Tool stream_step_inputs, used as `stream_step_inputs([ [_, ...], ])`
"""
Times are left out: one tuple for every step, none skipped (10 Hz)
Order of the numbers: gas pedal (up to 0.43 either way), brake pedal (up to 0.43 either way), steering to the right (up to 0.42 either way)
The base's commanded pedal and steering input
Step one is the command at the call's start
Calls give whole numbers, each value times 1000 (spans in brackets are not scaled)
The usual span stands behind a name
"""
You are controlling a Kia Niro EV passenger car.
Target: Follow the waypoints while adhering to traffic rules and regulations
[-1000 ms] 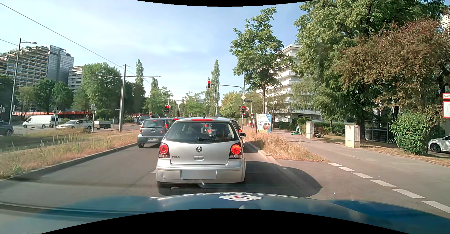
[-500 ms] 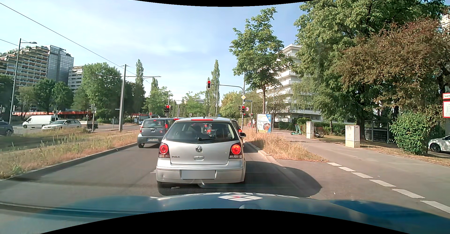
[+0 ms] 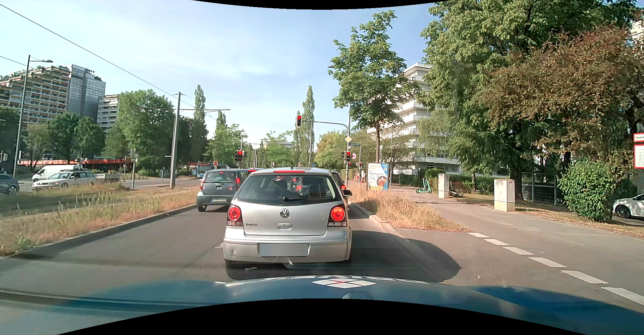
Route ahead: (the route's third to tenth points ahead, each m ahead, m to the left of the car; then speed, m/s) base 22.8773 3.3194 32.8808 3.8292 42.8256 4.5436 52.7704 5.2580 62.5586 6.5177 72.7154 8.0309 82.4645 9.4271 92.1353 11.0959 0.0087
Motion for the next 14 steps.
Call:
stream_step_inputs([
  [0,226,-8],
  [0,226,-8],
  [0,226,-8],
  [0,226,-8],
  [0,226,-8],
  [0,226,-8],
  [0,226,-8],
  [0,232,-8],
  [0,232,-8],
  [0,232,-8],
  [0,232,-8],
  [0,232,-8],
  [0,232,-9],
  [0,232,-8],
])
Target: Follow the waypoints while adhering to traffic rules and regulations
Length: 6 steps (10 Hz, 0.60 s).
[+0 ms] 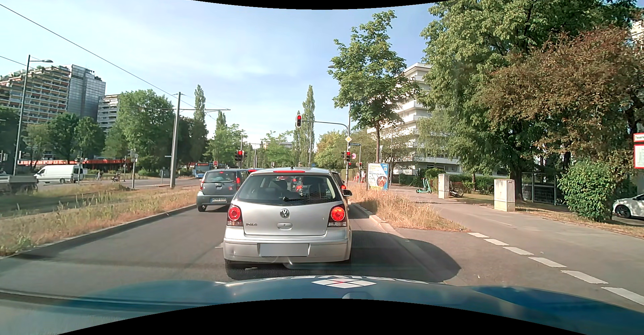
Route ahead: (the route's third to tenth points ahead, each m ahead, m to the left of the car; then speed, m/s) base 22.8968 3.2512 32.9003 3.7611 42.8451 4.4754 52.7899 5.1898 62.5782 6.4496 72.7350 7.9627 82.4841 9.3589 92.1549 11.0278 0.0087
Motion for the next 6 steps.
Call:
stream_step_inputs([
  [0,232,-8],
  [0,232,-8],
  [0,232,-8],
  [0,232,-8],
  [0,232,-8],
  [0,232,-8],
])
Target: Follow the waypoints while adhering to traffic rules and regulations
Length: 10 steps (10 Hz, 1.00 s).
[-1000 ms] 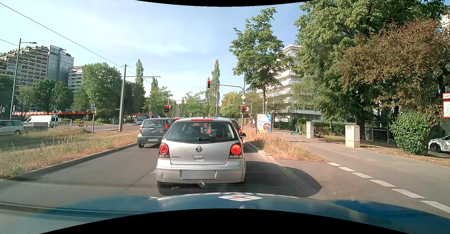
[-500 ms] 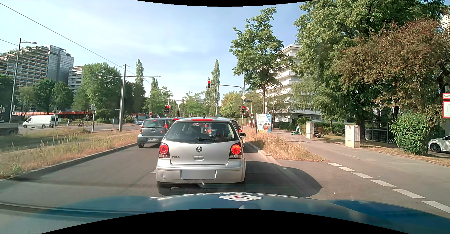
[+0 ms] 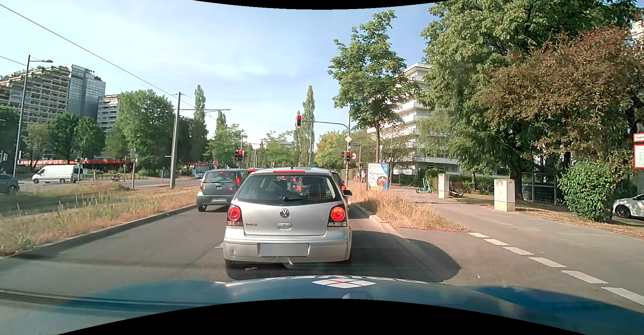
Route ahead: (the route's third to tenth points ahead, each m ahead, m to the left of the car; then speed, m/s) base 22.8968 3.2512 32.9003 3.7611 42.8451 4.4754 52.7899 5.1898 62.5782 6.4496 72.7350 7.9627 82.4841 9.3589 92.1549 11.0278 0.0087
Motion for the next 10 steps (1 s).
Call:
stream_step_inputs([
  [0,232,-8],
  [0,232,-8],
  [0,232,-8],
  [0,232,-8],
  [0,232,-9],
  [0,232,-8],
  [0,232,-8],
  [0,232,-8],
  [0,238,-8],
  [0,238,-8],
])
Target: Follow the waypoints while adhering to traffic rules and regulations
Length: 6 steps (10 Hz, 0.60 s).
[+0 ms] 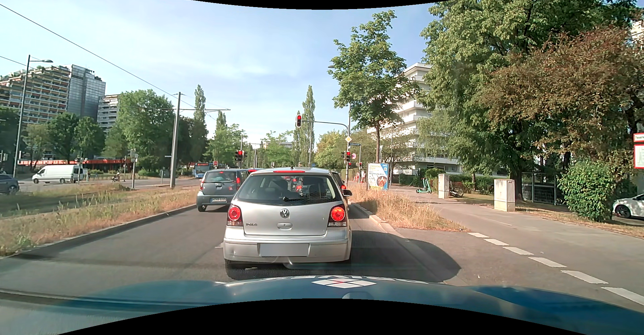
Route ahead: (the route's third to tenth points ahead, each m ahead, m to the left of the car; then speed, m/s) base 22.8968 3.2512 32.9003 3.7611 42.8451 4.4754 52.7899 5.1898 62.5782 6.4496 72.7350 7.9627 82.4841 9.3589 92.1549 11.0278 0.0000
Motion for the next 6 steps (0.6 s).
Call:
stream_step_inputs([
  [0,238,-8],
  [0,238,-8],
  [0,238,-8],
  [0,238,-8],
  [0,238,-8],
  [0,238,-8],
])
